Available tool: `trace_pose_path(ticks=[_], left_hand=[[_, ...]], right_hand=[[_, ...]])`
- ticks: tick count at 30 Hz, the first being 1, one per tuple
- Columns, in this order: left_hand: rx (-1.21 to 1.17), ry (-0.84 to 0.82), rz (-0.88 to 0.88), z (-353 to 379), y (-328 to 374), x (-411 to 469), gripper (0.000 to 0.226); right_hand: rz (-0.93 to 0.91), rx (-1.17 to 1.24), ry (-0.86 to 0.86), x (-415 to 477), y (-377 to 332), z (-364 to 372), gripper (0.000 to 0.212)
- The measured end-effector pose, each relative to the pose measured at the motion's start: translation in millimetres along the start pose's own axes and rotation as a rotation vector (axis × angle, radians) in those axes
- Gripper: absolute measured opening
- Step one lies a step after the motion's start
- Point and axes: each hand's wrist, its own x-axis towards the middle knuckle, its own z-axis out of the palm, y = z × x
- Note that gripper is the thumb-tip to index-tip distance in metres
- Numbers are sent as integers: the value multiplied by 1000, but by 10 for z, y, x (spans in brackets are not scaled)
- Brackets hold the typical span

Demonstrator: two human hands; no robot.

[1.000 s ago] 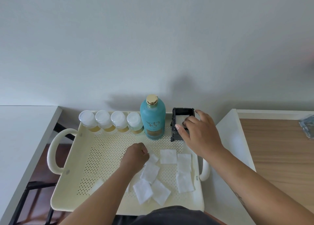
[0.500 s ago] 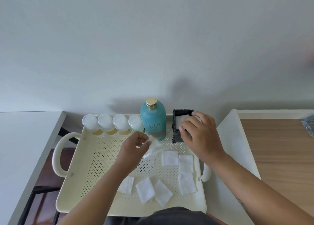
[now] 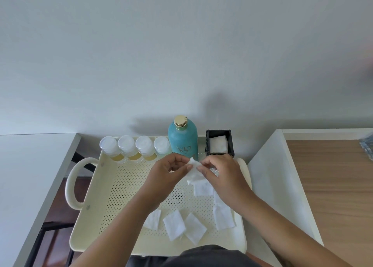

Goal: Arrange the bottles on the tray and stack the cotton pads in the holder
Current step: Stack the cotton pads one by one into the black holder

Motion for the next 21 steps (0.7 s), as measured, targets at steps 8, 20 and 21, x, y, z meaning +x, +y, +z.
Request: trace_pose_path(ticks=[8, 20, 21], left_hand=[[80, -42, -95, -14, -193, -49, 43], [165, -22, -95, 109, -325, -37, 6], [162, -19, -97, 106, -323, -37, 6]], right_hand=[[144, 182, 28, 44, 5, -62, 10], [185, 248, 57, 97, -14, -79, 12], [187, 250, 62, 101, -14, -84, 12]])
